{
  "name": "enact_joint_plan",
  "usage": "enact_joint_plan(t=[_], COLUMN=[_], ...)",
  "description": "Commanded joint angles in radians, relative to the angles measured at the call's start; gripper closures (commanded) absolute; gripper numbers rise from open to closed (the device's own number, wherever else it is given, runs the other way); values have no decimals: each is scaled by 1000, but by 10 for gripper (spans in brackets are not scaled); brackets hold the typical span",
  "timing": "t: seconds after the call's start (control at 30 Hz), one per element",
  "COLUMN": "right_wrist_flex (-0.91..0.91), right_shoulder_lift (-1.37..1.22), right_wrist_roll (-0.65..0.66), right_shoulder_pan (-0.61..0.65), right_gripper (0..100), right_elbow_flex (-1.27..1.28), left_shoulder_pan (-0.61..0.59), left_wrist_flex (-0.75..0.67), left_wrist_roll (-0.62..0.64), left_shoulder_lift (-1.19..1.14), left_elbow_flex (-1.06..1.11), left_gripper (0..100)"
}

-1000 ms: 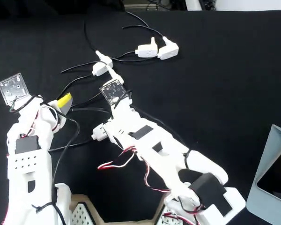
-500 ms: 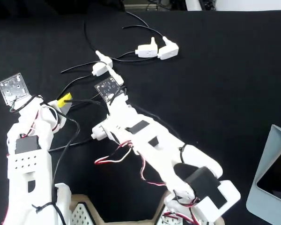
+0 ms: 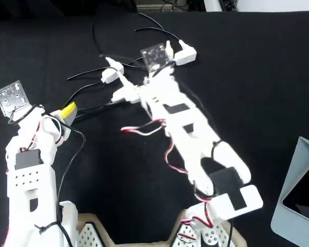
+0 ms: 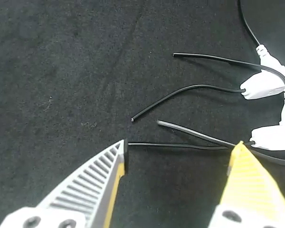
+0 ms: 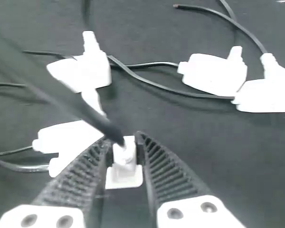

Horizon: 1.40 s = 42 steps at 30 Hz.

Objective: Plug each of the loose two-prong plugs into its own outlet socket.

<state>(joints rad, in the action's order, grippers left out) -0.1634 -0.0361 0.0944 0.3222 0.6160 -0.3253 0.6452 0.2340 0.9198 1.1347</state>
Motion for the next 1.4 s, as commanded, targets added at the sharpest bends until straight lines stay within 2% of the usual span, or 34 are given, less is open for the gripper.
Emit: enact_joint_plan(t=[0.0, 0.07, 0.13, 0.2, 0.3, 0.37, 0.43, 0.6, 0.67, 0.73, 0.9, 0.97, 1.13, 1.37], right_wrist_flex=[-89, -152, -209, -275, -373, -440, -494, -540, -540, -542, -598, -600, -594, -471], right_shoulder_lift=[5, 39, 99, 182, 341, 461, 584, 898, 1009, 1106, 1271, 1291, 1239, 865], right_wrist_roll=[9, 12, 15, 15, 11, 11, 9, 14, 15, 15, 8, 8, 8, -75], right_shoulder_pan=[-18, -12, -2, 6, 9, 5, 3, -12, -35, -63, -137, -170, -204, -212], right_gripper=[766, 722, 748, 821, 989, 956, 962, 985, 985, 985, 985, 984, 983, 982], right_elbow_flex=[-93, -97, -91, -77, -35, 24, 99, 318, 400, 472, 578, 579, 495, 240], left_shoulder_pan=[-8, -4, -4, -2, -1, -1, -1, 41, 82, 114, 142, 139, 137, 137], left_wrist_flex=[-11, -11, -11, -11, -9, -3, -2, 55, 123, 172, 204, 203, 195, 199], left_wrist_roll=[0, -2, -2, -2, -2, -3, -11, -173, -229, -233, -235, -235, -236, -235], left_shoulder_lift=[17, 17, 17, 17, 21, 49, 104, 341, 454, 572, 838, 911, 876, 898], left_elbow_flex=[-21, -21, -22, -30, -44, -54, -56, -41, -13, 30, 206, 280, 363, 421], left_gripper=[661, 661, 661, 661, 662, 664, 716, 982, 948, 968, 971, 971, 970, 970])
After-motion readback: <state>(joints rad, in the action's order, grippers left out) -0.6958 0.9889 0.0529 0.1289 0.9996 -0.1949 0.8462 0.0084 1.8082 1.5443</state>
